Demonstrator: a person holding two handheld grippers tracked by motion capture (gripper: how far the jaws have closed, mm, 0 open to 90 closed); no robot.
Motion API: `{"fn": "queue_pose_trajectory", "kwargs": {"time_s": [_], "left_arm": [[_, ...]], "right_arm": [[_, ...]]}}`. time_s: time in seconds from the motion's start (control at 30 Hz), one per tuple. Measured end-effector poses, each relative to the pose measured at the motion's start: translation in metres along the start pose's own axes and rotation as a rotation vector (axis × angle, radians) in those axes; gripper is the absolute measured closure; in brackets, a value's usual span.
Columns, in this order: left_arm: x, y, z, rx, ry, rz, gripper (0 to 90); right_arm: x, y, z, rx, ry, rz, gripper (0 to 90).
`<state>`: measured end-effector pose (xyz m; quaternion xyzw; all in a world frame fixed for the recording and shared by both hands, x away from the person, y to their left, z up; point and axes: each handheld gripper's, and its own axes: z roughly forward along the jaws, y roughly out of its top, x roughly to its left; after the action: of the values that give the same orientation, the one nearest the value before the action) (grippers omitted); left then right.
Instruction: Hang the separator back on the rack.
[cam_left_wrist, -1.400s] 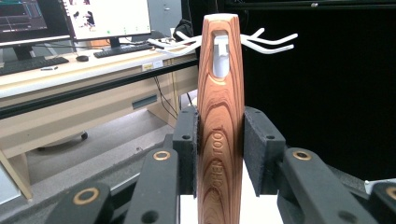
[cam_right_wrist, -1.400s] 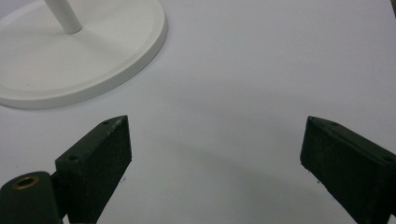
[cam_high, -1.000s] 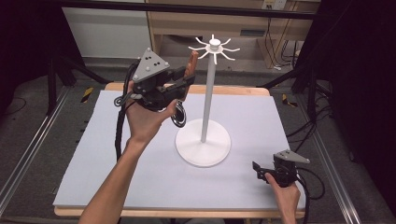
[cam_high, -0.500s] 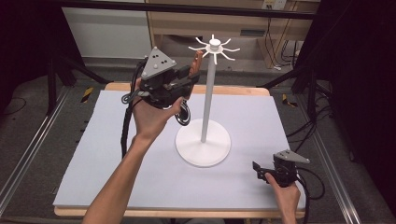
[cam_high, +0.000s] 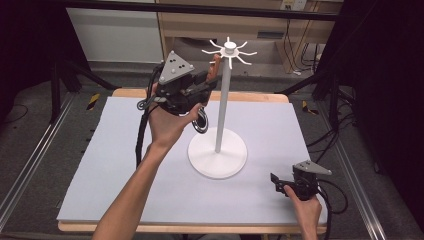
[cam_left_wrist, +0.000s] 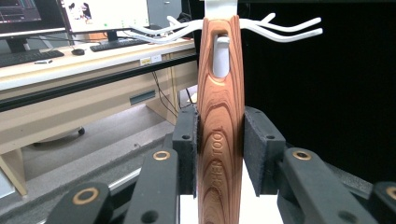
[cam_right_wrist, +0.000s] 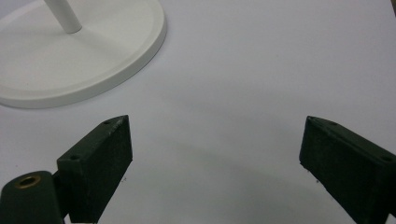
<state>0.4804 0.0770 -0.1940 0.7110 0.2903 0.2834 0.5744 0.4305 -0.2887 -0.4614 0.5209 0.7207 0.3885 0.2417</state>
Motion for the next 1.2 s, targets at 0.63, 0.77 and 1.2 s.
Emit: {"fn": "queue_pose_trajectory", "kwargs": {"time_s": [0.63,0.77,1.2], "left_arm": [[0.0045,-0.0077,0.0025,-0.025,-0.022,-0.008,67.5],[0.0045,-0.0079,0.004,-0.026,-0.018,-0.001,67.4],[0.0064,-0.0087,-0.0028,-0.039,-0.036,-0.004,59.2]], "right_arm": [[0.0008,-0.0003,0.002,0.008,0.001,-0.007,9.9],[0.0008,-0.0002,0.002,0.007,0.001,-0.008,9.9],[0.001,-0.0004,0.0022,0.008,0.002,-0.006,9.9]]}}
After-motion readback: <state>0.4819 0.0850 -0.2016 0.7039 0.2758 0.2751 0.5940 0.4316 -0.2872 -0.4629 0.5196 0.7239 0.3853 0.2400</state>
